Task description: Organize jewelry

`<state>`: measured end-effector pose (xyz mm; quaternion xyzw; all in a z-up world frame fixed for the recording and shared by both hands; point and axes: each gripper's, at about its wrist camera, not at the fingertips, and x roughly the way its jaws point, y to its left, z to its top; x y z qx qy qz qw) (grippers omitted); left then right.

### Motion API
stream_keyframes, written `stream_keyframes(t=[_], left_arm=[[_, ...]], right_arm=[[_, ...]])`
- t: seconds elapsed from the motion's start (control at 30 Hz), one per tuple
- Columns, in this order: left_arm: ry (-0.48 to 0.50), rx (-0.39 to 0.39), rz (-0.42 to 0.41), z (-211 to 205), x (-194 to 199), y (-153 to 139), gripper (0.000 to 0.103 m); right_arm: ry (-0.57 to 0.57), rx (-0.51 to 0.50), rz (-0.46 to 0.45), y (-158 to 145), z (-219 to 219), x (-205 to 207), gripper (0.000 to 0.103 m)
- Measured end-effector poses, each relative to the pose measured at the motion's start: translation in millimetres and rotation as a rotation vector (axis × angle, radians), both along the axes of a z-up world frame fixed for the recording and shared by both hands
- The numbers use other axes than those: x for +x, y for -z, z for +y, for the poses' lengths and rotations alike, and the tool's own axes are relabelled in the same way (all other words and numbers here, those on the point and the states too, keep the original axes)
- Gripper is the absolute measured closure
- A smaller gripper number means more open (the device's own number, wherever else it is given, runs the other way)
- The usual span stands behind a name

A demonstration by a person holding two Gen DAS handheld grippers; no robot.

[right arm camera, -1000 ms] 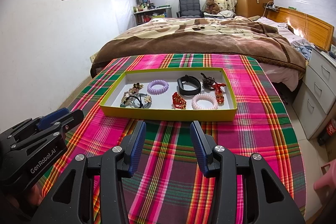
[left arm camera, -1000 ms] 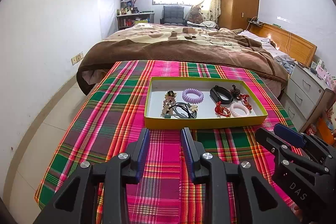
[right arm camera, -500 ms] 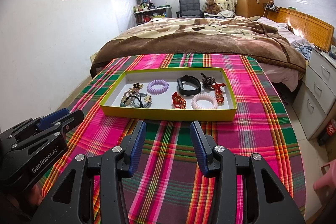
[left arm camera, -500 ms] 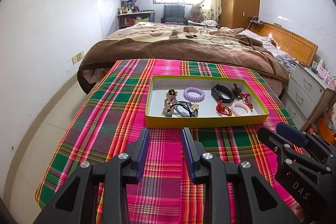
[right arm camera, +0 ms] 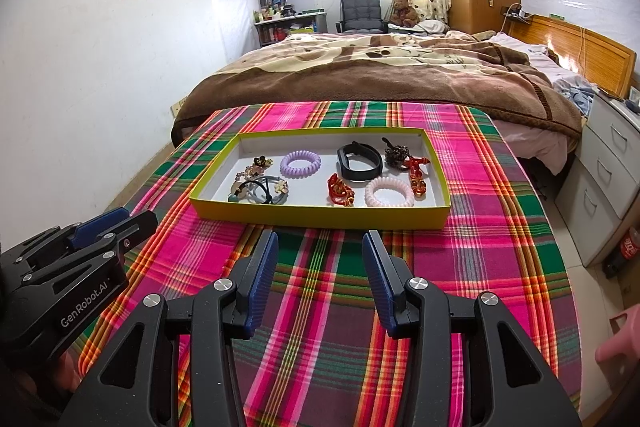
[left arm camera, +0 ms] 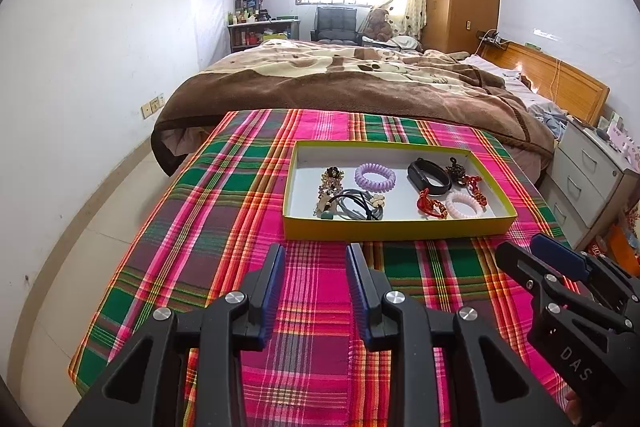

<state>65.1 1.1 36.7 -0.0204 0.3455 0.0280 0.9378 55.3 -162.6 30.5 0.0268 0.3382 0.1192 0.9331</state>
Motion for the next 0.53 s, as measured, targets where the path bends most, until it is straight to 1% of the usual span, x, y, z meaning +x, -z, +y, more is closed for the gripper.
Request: stream_keyframes(t=[0.53], left_arm=[[0.010, -0.009, -0.004, -0.5, -2.1, -2.8, 0.072]], right_arm=[[0.000, -0.002, 0.002, -0.8, -0.3, -1.0, 0.058]])
